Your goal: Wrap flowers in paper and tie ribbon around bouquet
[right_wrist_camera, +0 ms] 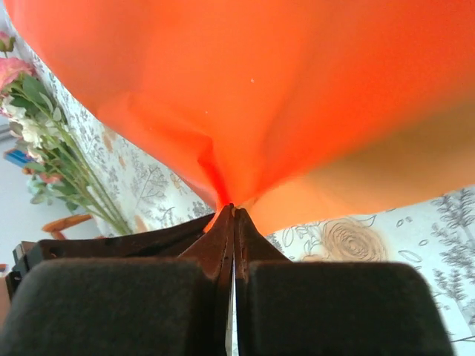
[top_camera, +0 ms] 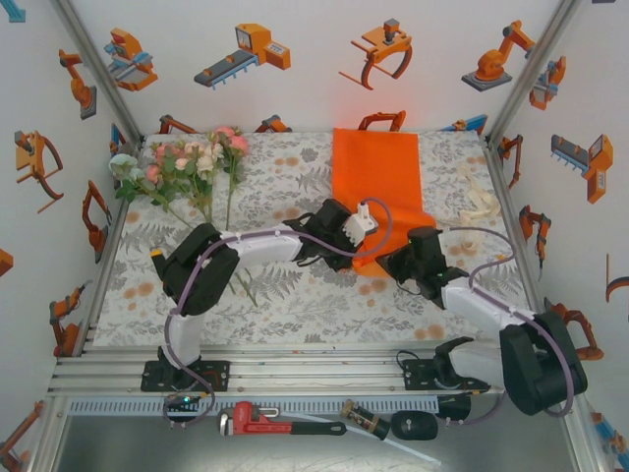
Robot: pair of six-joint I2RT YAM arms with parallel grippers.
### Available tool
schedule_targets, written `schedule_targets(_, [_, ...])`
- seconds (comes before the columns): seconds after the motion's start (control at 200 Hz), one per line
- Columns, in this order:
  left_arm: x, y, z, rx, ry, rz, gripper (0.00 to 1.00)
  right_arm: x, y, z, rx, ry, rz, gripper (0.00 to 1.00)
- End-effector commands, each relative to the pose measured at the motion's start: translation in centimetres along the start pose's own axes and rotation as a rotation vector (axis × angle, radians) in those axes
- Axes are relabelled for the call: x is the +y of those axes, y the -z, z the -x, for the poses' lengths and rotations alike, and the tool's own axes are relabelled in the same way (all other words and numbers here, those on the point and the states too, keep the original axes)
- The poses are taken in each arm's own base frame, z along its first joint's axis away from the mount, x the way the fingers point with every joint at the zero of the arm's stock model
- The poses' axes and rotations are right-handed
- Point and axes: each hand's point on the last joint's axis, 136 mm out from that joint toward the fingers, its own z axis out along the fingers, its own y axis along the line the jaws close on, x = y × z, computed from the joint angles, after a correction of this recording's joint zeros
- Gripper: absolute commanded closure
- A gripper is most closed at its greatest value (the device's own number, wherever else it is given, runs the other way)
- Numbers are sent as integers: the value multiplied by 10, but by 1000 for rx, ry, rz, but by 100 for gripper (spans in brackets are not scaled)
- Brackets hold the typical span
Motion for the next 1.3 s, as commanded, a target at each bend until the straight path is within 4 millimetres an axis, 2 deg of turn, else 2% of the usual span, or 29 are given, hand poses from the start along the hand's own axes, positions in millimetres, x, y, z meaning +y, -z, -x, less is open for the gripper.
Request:
schedule_targets(0.0, [-4, 21, 19, -80, -31, -14, 63, 10, 8, 20, -105, 121, -1, 100])
schedule_targets(0.085, [-8, 28, 21, -119, -47, -16, 40, 20, 9, 19, -91, 137, 26, 100])
schedule_targets(0.12, [-11, 33, 23, -137, -56, -23, 34, 25, 9, 18, -81, 142, 40, 100])
schedule_targets(0.205, [-19, 43, 33, -204, -71, -41, 25, 34, 9, 17, -64, 140, 67, 100])
schedule_targets(0.305, [-26, 45, 51, -283, -54, -49, 21, 45, 11, 16, -50, 135, 92, 100])
schedule_targets(0.426, [-32, 34, 73, -355, -28, -30, 20, 55, 13, 13, -29, 119, 125, 100])
schedule_targets(0.471, [-33, 29, 78, -370, -25, -19, 22, 59, 15, 12, -20, 120, 138, 100])
schedule_targets(0.696, [-14, 14, 76, -381, 64, 46, 34, 63, 18, 8, 0, 118, 162, 100])
schedule_targets(0.796, [-23, 10, 77, -388, 96, -43, 35, 65, 17, 6, 6, 125, 167, 100])
schedule_targets(0.886, [-22, 21, 75, -411, 112, -62, 35, 64, 22, 11, -19, 142, 153, 100])
schedule_targets(1.016, [4, 50, 64, -442, 156, -6, 33, 66, 32, 18, -55, 189, 132, 100])
schedule_targets(1.081, [10, 64, 60, -459, 183, -15, 33, 68, 35, 19, -60, 204, 133, 100])
schedule_targets(1.171, [6, 77, 62, -480, 181, -30, 33, 73, 38, 20, -59, 213, 142, 100])
schedule_targets(1.297, [-4, 91, 75, -535, 173, -51, 33, 77, 39, 20, -57, 223, 145, 100])
